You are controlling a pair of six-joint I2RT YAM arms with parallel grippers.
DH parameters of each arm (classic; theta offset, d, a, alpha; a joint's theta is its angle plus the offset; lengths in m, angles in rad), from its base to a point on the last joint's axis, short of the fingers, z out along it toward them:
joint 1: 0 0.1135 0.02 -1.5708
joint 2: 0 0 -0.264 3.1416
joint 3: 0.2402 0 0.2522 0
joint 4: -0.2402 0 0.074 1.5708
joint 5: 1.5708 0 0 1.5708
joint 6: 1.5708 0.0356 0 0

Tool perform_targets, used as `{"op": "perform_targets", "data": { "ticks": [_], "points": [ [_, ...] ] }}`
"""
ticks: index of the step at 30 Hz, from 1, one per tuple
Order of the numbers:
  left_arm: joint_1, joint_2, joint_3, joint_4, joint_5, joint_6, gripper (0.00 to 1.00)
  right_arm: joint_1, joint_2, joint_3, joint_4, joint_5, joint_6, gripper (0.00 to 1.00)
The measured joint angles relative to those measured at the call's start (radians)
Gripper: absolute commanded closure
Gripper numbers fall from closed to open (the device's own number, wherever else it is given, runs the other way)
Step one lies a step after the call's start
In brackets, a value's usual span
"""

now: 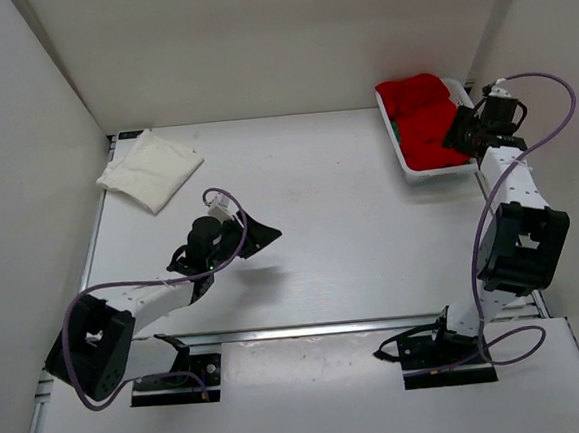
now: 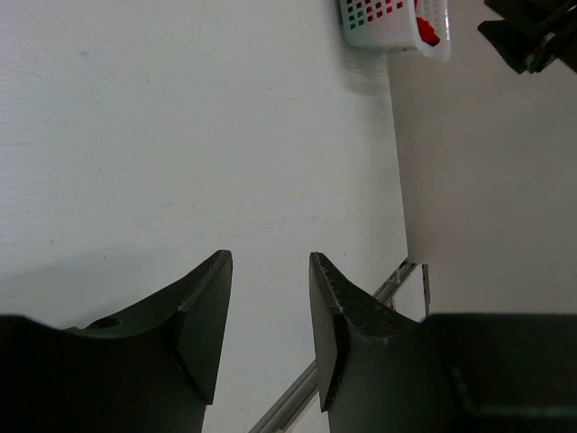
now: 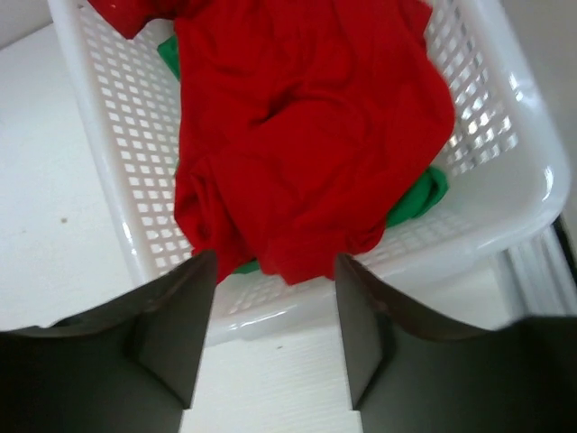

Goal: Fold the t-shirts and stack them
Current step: Grab crumpled tshirt from bin with the right arm

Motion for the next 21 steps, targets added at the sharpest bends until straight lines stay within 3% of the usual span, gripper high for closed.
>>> {"op": "perform_targets", "data": {
  "ticks": [6, 14, 17, 19, 21],
  "points": [
    [-0.021, 0.106, -0.002, 0.05, 0.023, -0.013, 0.5, 0.01, 0.045, 0.006, 0.023, 0.031, -0.049, 0.45],
    [-0.009, 0.117, -0.006, 0.095, 0.046, -0.03, 0.5, 0.04, 0.183, 0.016, 0.024, 0.082, -0.066, 0.44],
    [-0.006, 0.117, -0.017, 0.107, 0.047, -0.03, 0.5, 0.043, 0.193, 0.026, 0.018, 0.099, -0.071, 0.6],
    [-0.003, 0.117, -0.022, 0.11, 0.05, -0.034, 0.51, 0.048, 0.201, 0.036, 0.006, 0.113, -0.073, 0.64],
    [-0.001, 0.117, -0.023, 0.115, 0.051, -0.038, 0.51, 0.049, 0.217, 0.053, -0.01, 0.129, -0.075, 0.82]
  ]
}}
